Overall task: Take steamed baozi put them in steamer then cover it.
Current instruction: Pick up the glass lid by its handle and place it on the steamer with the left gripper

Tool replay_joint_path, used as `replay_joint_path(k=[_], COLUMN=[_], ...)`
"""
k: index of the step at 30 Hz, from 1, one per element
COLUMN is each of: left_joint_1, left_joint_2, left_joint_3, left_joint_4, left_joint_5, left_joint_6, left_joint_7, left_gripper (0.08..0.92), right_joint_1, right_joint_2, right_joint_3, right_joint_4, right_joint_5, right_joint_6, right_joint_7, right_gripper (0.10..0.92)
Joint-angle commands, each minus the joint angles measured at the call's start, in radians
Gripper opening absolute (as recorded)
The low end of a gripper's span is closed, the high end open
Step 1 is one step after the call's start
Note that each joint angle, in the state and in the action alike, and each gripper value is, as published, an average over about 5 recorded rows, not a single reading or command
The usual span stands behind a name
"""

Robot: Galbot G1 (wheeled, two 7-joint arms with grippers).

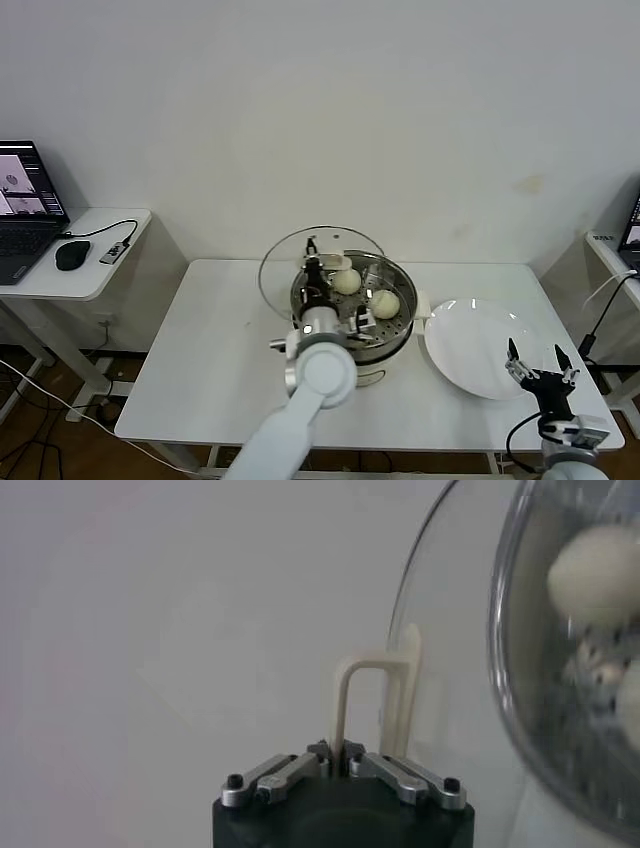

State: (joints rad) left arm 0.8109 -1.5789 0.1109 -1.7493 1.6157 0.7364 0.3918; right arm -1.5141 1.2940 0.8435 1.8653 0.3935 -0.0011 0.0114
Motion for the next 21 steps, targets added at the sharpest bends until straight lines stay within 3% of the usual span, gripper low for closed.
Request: replay_joint_path(k=[1,21], left_joint_1=[-0.053,-0.026], left_joint_2=[-0.032,-0.034], left_joint_3=[0.111,0.099], left_joint_4=[0.064,0.150], left_joint_5=[-0.131,-0.062], left_joint_6=[0.044,0.044], left_joint_7=[-0.030,-0.049], left_gripper=[0.146,0.146], right_joint_1=[0.001,-0.005], right_joint_2=[0.012,0.013], right_joint_3=[0.004,0.011], right_joint_4=[-0.007,-0.005], right_joint_5=[-0.012,-0.029], right_joint_6=[0.000,0.003], right_joint_7=[-0.002,-0.009], right_gripper=[0.823,0.823])
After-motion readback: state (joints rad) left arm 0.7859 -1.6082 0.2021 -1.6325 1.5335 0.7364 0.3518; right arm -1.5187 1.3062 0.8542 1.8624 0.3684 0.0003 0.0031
